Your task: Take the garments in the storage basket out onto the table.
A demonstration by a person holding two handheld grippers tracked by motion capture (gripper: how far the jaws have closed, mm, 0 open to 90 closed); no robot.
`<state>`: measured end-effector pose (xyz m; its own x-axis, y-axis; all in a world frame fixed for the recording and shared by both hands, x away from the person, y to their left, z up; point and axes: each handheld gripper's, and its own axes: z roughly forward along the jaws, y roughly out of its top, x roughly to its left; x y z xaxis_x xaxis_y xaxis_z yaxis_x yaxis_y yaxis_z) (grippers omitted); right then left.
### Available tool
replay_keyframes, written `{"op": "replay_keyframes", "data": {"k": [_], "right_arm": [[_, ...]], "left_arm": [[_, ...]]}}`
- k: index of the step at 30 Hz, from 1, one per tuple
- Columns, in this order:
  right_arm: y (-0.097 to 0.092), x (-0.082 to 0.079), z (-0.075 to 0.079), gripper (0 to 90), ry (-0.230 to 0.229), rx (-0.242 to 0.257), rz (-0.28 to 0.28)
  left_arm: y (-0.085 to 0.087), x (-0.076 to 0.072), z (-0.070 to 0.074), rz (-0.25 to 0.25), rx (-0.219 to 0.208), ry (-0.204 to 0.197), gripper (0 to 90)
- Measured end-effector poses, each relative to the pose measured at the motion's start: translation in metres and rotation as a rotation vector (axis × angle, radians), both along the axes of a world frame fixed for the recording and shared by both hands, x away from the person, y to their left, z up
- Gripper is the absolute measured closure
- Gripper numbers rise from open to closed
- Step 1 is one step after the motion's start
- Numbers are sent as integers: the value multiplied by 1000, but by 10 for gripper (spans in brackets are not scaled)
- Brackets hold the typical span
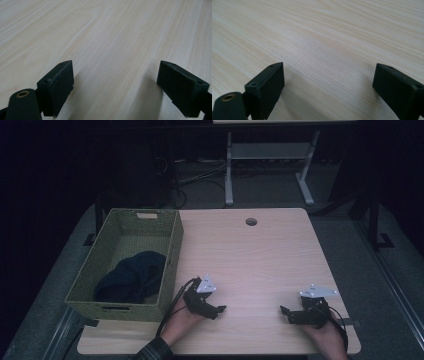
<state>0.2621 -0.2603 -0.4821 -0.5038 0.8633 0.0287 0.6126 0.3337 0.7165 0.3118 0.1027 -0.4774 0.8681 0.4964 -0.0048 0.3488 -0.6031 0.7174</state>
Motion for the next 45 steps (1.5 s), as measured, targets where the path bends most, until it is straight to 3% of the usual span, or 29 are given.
{"op": "replay_keyframes", "data": {"k": [9, 21, 30, 45], "right_arm": [[0, 0, 0, 92, 2, 0, 4], [0, 0, 0, 92, 2, 1, 4], [0, 0, 0, 91, 1, 1, 4], [0, 0, 0, 91, 2, 0, 6]], "left_arm": [[0, 0, 0, 11, 0, 0, 142], [1, 1, 6, 7, 27, 34, 140], [7, 5, 12, 24, -4, 44, 140], [7, 5, 22, 19, 2, 45, 141]]}}
